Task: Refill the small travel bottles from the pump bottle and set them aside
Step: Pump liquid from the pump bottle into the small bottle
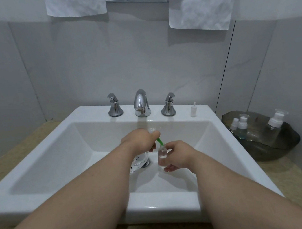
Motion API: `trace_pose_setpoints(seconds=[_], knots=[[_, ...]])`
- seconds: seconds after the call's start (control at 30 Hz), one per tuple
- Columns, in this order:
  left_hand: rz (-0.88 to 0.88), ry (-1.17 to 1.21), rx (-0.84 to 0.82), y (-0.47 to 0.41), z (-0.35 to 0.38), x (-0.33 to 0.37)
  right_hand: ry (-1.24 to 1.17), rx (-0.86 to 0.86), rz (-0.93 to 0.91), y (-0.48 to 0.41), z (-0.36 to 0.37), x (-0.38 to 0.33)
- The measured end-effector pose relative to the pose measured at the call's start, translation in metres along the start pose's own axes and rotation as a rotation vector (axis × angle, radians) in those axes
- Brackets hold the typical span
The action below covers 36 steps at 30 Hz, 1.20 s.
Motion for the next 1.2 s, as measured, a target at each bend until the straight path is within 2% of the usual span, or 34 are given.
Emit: trace_pose_setpoints(seconds=[0.7,1.2], knots=[[0.045,0.015,0.004,-0.0022,-0.0002,0.0012,0.029,-0.018,0.037,0.0036,0.0016,-0.0018],[0.003,0.043,0.005,-0.0007,0.0004,-0.0047,0.011,-0.013,0.056,0.0041,0.0017,0.0003]])
Point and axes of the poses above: each hand's wrist, its own y-axis away from the middle knuckle, its own z-axis out of the palm, x = y × z, the point moved 6 cm from there along -y, towards the middle knuckle, and after that the axes turned 14 degrees about -z, right-handed, at the moved point
